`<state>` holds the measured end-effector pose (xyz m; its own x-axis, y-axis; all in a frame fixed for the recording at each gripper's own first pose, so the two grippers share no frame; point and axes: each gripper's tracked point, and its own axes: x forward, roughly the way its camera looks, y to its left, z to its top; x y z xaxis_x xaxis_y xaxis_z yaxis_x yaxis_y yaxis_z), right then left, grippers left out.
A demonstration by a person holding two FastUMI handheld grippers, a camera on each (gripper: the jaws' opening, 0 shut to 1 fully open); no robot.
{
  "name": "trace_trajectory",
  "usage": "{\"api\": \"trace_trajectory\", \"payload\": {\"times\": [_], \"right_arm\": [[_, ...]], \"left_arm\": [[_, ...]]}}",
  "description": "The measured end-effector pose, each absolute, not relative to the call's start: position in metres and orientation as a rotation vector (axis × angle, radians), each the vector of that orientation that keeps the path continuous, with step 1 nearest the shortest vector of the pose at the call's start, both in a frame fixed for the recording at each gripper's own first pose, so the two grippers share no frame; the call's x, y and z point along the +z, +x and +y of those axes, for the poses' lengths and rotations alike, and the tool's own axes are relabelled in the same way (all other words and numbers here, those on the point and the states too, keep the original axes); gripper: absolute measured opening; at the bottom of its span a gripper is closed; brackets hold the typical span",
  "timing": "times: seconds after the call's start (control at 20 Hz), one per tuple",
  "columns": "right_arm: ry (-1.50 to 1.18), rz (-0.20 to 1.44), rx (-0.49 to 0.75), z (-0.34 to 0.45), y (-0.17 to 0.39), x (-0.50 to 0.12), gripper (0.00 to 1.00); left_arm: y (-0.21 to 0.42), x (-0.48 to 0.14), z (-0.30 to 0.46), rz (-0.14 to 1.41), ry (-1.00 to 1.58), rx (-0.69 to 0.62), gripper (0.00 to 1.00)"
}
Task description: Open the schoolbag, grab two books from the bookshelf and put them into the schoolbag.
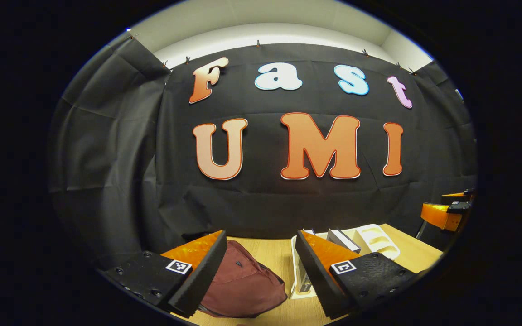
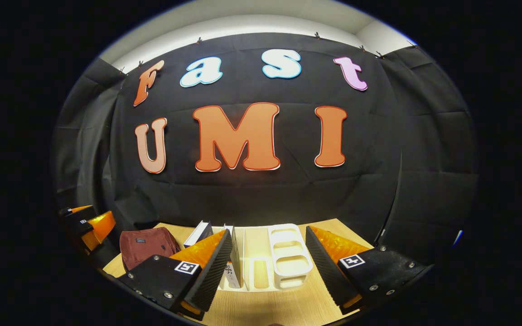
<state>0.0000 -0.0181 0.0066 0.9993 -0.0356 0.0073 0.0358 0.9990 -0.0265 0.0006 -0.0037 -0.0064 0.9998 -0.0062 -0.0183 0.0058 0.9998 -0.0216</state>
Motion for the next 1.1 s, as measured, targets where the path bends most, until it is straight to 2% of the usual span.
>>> {"api": "trace_trajectory", "payload": {"times": [0.65, 1.1], "right_arm": [[-0.028, 0.008, -0.032, -0.015, 0.003, 0.001, 0.96], [-0.020, 0.036, -0.056, -0.027, 0.007, -0.010, 0.96]], "left_arm": [[0.002, -0.014, 0.005, 0.032, 0.006, 0.001, 0.96], [0.011, -0.046, 0.005, 0.100, 0.102, -0.028, 0.96]]}}
